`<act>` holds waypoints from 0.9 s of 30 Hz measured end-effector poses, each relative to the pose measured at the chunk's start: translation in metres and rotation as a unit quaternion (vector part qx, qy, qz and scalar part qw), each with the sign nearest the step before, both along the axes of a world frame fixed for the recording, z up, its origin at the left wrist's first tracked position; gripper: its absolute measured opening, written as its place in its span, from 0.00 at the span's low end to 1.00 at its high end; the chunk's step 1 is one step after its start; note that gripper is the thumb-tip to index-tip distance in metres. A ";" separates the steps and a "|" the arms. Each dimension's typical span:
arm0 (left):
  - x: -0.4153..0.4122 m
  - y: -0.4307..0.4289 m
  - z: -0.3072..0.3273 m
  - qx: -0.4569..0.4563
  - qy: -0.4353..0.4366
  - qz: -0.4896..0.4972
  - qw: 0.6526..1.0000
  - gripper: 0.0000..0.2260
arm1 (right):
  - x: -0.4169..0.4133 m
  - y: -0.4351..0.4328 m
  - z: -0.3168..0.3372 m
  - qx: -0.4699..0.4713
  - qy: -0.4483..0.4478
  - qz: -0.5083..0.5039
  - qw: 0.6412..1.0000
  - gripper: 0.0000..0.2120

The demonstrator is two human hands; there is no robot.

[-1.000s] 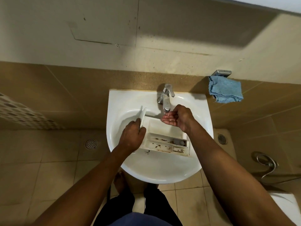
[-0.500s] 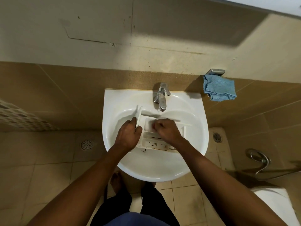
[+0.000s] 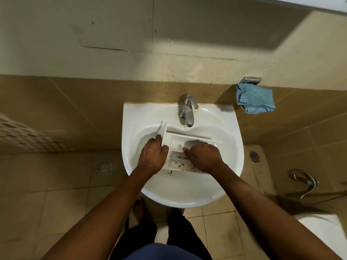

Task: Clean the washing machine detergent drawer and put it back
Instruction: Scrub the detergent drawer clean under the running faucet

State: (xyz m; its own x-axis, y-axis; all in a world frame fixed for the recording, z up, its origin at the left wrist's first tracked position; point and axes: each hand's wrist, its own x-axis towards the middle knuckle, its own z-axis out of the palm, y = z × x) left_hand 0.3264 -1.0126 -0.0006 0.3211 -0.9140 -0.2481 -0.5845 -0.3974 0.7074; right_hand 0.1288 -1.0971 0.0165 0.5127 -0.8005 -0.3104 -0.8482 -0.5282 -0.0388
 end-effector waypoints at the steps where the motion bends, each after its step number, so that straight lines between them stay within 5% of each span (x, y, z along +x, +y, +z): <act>1: -0.001 0.000 0.001 -0.001 -0.001 -0.002 1.000 0.15 | 0.006 0.000 -0.001 -0.006 0.013 0.004 1.000 0.28; 7: 0.005 0.003 0.004 0.011 0.010 0.027 1.000 0.21 | 0.035 0.021 -0.012 0.047 -0.151 0.062 0.985 0.27; 10: 0.005 0.005 0.005 0.009 0.012 0.022 1.000 0.25 | 0.015 0.015 -0.008 0.012 -0.142 0.061 0.988 0.28; 14: 0.000 0.002 0.008 0.011 -0.003 0.013 1.000 0.18 | -0.021 -0.007 -0.010 0.017 -0.073 -0.022 0.997 0.34; 17: -0.005 0.002 0.009 0.009 -0.019 -0.015 1.000 0.21 | -0.013 -0.023 -0.007 0.084 -0.154 -0.135 0.975 0.22; 18: -0.005 0.003 0.010 0.011 -0.021 -0.016 1.000 0.22 | -0.004 -0.028 -0.002 0.129 -0.240 -0.233 0.934 0.18; 20: -0.001 0.004 0.010 0.012 -0.020 -0.005 1.000 0.22 | 0.017 -0.034 0.011 0.248 -0.422 -0.428 0.759 0.15; 22: 0.002 0.006 0.011 0.011 -0.020 0.001 1.000 0.23 | 0.033 -0.041 0.019 0.312 -0.508 -0.493 0.634 0.15; 24: 0.002 0.006 0.012 0.009 -0.023 -0.001 1.000 0.24 | 0.045 -0.050 0.020 0.356 -0.537 -0.504 0.576 0.16; 27: -0.003 0.005 0.011 0.016 -0.026 -0.006 1.000 0.23 | 0.049 -0.063 0.015 0.359 -0.539 -0.542 0.536 0.15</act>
